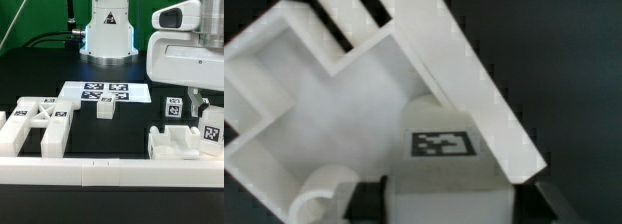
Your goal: Assemble chair
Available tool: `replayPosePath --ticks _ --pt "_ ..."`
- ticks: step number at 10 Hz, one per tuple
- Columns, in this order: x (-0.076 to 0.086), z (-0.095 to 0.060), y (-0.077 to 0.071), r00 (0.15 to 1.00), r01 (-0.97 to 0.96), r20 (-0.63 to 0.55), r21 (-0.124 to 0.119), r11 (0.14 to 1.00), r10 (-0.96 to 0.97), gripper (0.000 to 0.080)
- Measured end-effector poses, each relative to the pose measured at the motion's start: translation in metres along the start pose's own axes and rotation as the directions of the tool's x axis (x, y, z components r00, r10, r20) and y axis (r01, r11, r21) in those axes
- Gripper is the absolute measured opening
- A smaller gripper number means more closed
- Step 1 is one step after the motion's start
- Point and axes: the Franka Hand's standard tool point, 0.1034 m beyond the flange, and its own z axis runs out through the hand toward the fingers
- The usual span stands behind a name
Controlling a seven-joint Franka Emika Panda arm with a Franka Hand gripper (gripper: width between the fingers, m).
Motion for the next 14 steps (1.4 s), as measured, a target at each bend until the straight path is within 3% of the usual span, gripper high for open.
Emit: replayPosePath --ticks 3,5,6,8,9,13,14 --pt "-0.0034 0.0008 -0.0029 0.898 -0.439 0.016 0.012 0.898 0.439 0.0287" --pt "-0.0033 0.0009 -0.0031 0.857 -0.514 0.021 0.013 0.857 0.514 0.0287" --pt "-0.0036 0.001 -0.0031 0.876 -0.483 0.02 0.013 0.875 0.483 0.0287" --pt "-0.0052 0.0013 -0.0041 0.924 -0.383 0.016 0.013 0.924 0.383 0.0552" --pt "-0.0052 0.0013 -0.0041 0.947 -0.322 0.016 0.015 0.947 0.322 0.0629" --pt "-0.0056 0.0019 -0.0034 1.0 -0.023 0.011 0.012 1.0 0.023 0.0648" --pt "-0.0069 0.0038 -0.0009 0.99 0.138 0.013 -0.015 0.99 -0.138 0.0648"
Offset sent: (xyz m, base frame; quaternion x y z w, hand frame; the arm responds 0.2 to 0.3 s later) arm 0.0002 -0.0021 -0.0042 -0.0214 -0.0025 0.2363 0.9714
